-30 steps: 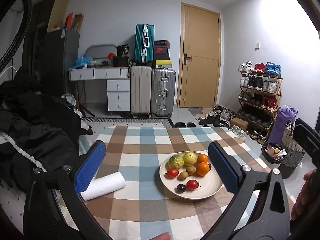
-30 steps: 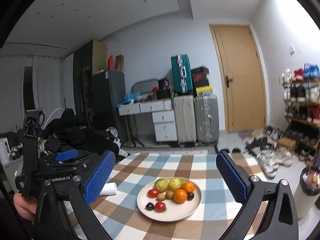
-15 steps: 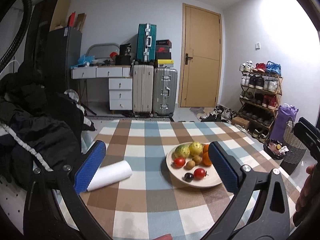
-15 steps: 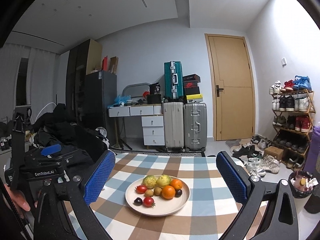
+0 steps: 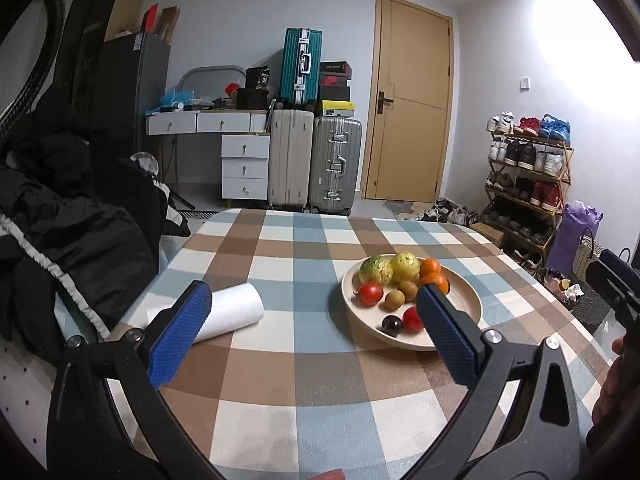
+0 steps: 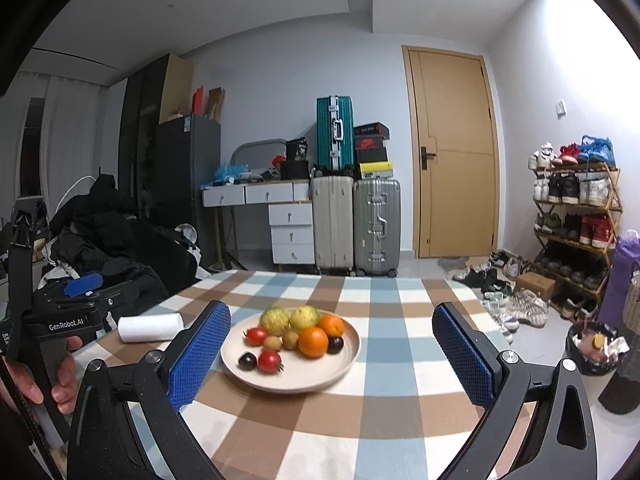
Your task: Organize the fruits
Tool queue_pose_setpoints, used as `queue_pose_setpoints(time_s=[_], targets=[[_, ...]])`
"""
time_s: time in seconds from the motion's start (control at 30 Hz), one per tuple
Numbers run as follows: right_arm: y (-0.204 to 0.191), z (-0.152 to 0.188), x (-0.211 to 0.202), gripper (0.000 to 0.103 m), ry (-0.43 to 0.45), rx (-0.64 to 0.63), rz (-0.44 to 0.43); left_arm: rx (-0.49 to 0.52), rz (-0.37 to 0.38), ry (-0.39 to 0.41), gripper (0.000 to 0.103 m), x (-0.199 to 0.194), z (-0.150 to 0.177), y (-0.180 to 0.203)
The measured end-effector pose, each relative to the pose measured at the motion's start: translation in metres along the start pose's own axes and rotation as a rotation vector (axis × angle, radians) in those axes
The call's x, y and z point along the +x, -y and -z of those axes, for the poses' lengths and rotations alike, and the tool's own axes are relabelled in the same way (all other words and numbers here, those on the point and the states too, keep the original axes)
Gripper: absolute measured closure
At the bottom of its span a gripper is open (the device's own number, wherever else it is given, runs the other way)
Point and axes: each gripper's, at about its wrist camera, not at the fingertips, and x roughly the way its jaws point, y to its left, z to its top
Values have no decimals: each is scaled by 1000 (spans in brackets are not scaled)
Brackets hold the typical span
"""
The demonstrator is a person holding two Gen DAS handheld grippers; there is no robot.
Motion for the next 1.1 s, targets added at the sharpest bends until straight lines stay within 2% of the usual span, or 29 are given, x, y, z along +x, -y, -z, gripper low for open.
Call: queue_pose_setpoints(time_s=[0.33,0.6,0.73,1.1], targets=[[9,23,18,0,-27,6,22,50,-16,12,1,19,24,3],[9,31,25,0,-66,-3,32,59,4,0,1,25,26,4],[7,33,35,0,-111,-13,54,81,7,25,1,24,28,8],[6,35,34,0,-107,-20,56,90,13,41,1,18,26,11]])
